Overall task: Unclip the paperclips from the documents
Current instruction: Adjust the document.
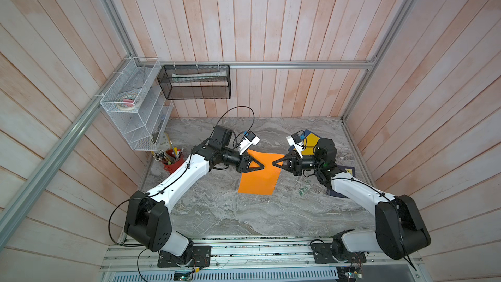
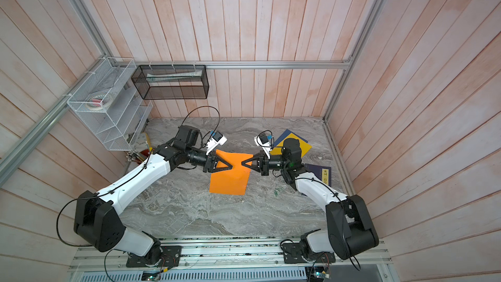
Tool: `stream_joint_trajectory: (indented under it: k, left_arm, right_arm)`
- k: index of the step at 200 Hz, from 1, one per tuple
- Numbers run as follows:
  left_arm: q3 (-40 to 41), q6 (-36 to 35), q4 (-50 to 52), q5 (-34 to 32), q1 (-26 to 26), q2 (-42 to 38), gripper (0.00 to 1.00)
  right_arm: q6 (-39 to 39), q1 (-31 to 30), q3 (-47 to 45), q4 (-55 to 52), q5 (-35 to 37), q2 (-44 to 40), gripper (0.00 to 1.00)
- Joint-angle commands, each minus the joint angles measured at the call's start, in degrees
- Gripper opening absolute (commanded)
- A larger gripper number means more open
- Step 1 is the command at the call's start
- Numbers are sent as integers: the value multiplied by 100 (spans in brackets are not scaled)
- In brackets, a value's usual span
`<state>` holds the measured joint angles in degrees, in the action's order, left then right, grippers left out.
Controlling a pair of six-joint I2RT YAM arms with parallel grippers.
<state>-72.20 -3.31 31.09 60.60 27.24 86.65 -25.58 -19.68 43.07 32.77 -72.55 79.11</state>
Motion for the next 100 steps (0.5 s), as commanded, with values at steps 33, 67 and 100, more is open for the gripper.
stream_joint_trajectory:
  k: [33,67,100]
  left_arm:
    - [143,162,-190,-58,-49,-26,23]
    - [162,199,-215,-39,-58,4,19]
    - [189,224,-245,-27,-62,11,17]
  right_arm:
    - [283,74,237,-489,-102,-135,0]
    - [198,138,219,-405,-84,-177,0]
    - [177,180,245,-392,-88,-186,0]
